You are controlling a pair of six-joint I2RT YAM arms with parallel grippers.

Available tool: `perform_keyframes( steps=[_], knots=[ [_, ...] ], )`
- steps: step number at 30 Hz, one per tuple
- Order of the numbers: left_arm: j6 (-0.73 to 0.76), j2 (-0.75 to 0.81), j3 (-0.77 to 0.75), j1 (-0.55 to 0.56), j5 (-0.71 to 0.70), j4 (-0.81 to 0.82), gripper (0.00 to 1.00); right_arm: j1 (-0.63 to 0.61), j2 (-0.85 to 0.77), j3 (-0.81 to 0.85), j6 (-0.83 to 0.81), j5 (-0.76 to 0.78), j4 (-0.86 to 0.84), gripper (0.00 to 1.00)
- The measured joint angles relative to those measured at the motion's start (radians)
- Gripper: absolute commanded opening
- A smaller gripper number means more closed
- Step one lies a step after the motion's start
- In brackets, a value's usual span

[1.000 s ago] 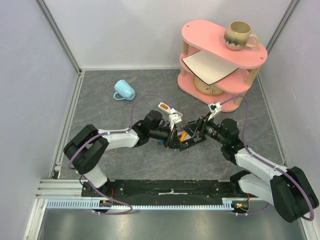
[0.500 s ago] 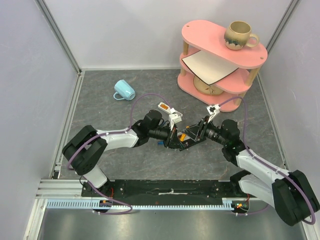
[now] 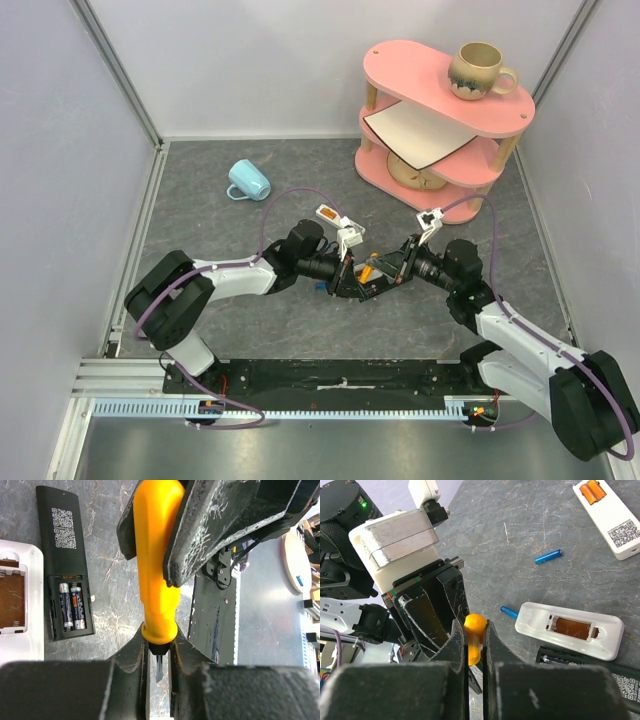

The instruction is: Unload the batteries from the remote control

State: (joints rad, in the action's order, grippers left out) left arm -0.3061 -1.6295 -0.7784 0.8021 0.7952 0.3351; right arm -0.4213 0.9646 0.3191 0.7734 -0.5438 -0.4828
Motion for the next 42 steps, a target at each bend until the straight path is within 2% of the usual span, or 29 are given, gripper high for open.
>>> perform_keyframes(
  steps=[1,4,7,14,21,28,37,42],
  knots=[
    [0.0,0.0,0.0,0.0,-0.001,-0.002,0.4,0.0,0.002,0.002,0.0,0.001,0.003,0.0],
    [0.013,0.002,0.001,0.0,-0.008,-0.002,0.67,-0.001,-0.008,0.01,-0.008,0.021,0.042,0.0],
    [0.027,0.031,0.023,0.0,-0.038,-0.003,0.73,0.0,-0.047,0.01,-0.034,0.091,0.127,0.0],
    [0.07,0.068,0.033,0.011,-0.176,-0.06,0.73,0.0,-0.192,0.01,-0.089,0.307,0.289,0.0],
    [0.114,0.058,0.029,0.075,-0.389,-0.161,0.71,0.0,-0.27,-0.002,-0.113,0.47,0.34,0.0],
    [0.118,-0.045,-0.033,0.209,-0.614,-0.248,0.71,0.0,-0.26,-0.003,-0.121,0.511,0.358,0.0],
    [0.117,-0.09,-0.047,0.225,-0.746,-0.181,0.7,0.0,-0.261,-0.003,-0.139,0.515,0.374,0.0],
    [0.119,-0.135,-0.07,0.225,-0.788,-0.128,0.57,0.0,-0.248,-0.024,-0.146,0.515,0.359,0.0]
  ],
)
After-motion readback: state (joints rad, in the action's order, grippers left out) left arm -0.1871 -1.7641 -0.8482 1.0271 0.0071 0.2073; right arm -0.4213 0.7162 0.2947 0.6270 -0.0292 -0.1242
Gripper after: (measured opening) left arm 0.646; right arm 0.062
